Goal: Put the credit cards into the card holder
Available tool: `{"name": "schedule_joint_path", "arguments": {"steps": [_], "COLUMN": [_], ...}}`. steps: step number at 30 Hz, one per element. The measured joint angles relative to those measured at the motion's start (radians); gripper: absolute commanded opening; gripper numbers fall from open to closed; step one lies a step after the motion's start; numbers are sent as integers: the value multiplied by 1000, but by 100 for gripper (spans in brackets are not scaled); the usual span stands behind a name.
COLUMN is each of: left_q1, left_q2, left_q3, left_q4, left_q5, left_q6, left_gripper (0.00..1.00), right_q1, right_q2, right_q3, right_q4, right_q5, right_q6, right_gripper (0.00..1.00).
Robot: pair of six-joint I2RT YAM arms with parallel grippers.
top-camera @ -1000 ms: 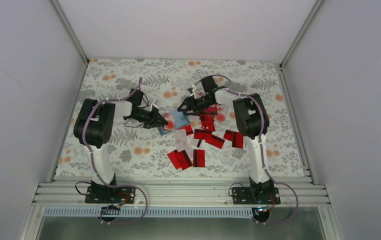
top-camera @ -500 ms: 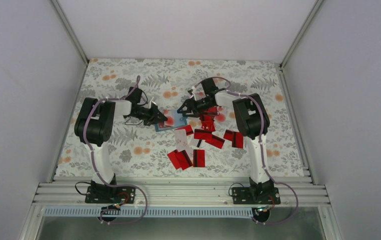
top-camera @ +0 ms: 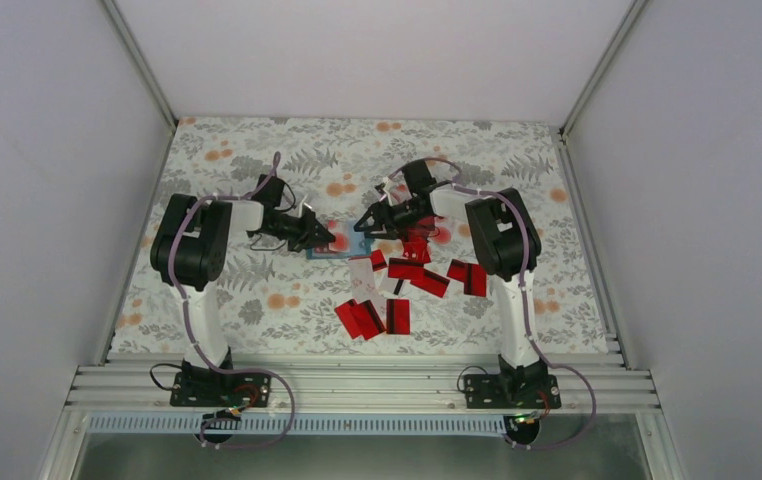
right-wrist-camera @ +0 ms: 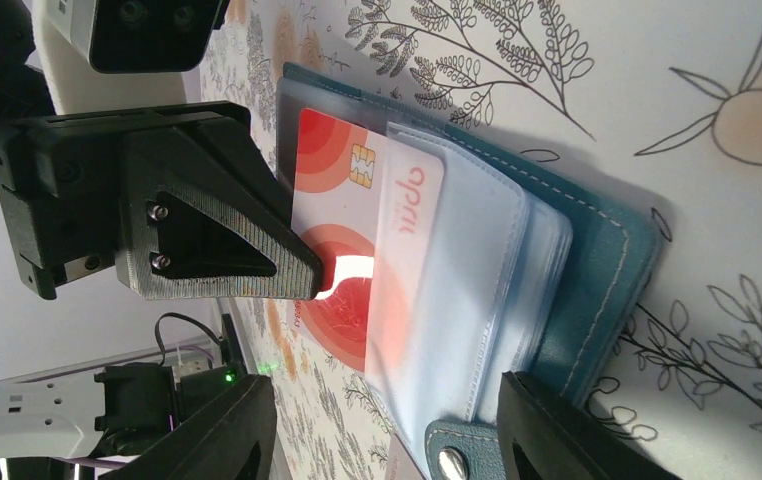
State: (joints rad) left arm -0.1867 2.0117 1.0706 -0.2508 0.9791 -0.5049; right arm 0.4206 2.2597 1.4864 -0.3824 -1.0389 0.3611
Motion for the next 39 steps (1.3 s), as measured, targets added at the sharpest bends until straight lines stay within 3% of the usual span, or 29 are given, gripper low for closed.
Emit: {"name": "schedule_joint_path", "arguments": {"steps": [31,39], "left_q1": [-60,-66], "left_q2": [32,40], "left_q3": [52,104], "left_q4": [32,-56], "left_q5": [-29,-59], "left_q6": [-46,20], "left_gripper": [2,2], "right_q1": [14,18], "right_q2": [0,1], "right_q3": [18,34], "right_q4": [-15,-38], "right_q5": [8,26], "right_q6": [37,37], "right_gripper": [56,55]}}
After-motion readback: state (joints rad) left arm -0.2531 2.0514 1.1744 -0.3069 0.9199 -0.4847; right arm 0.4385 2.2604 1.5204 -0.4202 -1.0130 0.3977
